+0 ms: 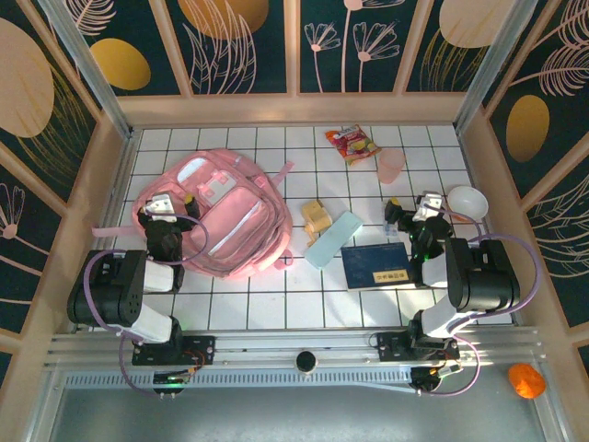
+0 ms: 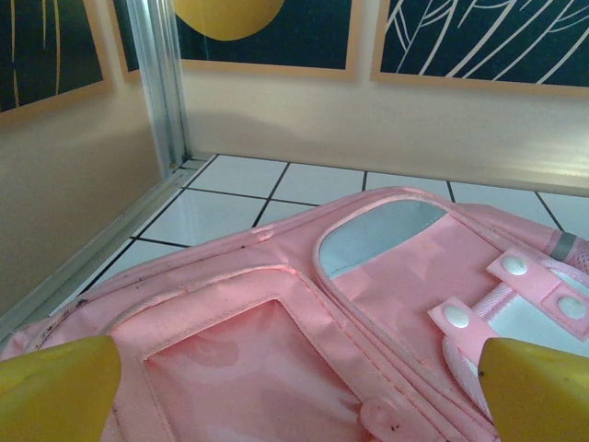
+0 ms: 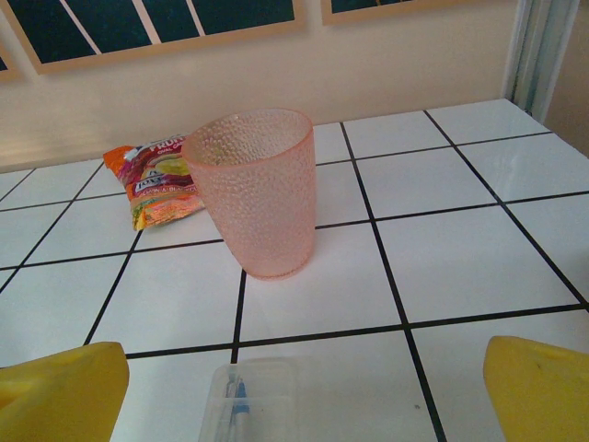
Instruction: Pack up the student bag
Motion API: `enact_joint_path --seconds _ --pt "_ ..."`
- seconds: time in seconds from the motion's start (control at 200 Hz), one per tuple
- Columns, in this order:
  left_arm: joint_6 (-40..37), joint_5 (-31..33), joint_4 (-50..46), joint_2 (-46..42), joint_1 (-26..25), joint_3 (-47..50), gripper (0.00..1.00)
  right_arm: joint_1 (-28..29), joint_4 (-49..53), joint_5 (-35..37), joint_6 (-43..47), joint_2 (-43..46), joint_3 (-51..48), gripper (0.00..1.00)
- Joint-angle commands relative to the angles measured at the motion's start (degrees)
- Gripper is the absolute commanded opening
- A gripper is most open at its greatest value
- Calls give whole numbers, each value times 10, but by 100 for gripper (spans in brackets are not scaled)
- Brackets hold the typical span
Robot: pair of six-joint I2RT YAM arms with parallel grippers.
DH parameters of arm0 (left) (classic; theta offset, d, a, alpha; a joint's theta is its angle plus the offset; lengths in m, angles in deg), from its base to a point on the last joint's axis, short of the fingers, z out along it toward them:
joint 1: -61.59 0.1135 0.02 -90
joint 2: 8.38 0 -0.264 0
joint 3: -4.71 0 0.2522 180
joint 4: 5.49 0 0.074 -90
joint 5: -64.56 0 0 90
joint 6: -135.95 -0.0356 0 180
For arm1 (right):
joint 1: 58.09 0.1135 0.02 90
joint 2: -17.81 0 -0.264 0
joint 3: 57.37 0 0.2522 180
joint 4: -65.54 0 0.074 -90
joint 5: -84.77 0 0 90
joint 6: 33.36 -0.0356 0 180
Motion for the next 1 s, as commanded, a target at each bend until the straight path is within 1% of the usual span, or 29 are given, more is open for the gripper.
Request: enact_joint_path --seconds 0.0,0.53,0.575,0.626,0.671,0.706,0.746,0.806,0.841,0.886,0.931,0.996 --pt "3 -11 7 0 0 -6 99 2 -24 8 0 -1 6 99" --pt "4 -10 9 -2 0 -6 99 0 -23 6 -2 0 6 99" --pt "3 -14 -26 -23 0 -18 99 2 -14 9 -2 7 8 99" --pt "5 -15 -127 -59 0 -54 99 4 64 7 1 38 36 99" --pt "31 5 -250 -87 0 -107 99 4 234 3 -8 73 103 99" --pt "58 16 -342 -103 0 -149 98 4 356 1 -32 87 176 99" --pt "81 11 -420 -118 0 -188 96 6 495 -15 -60 87 257 99" --pt "114 -5 -516 -134 0 -236 92 10 648 -59 -81 68 367 99" --pt "151 -3 -575 -142 0 -259 91 17 710 -82 -87 53 419 99" --pt "196 1 -640 -152 0 -283 90 38 772 -92 -91 37 472 99" --pt "247 2 -700 -163 0 -298 88 75 816 -68 -96 25 514 99" --pt "298 -21 -765 -178 0 -305 87 145 866 -18 -101 12 563 99"
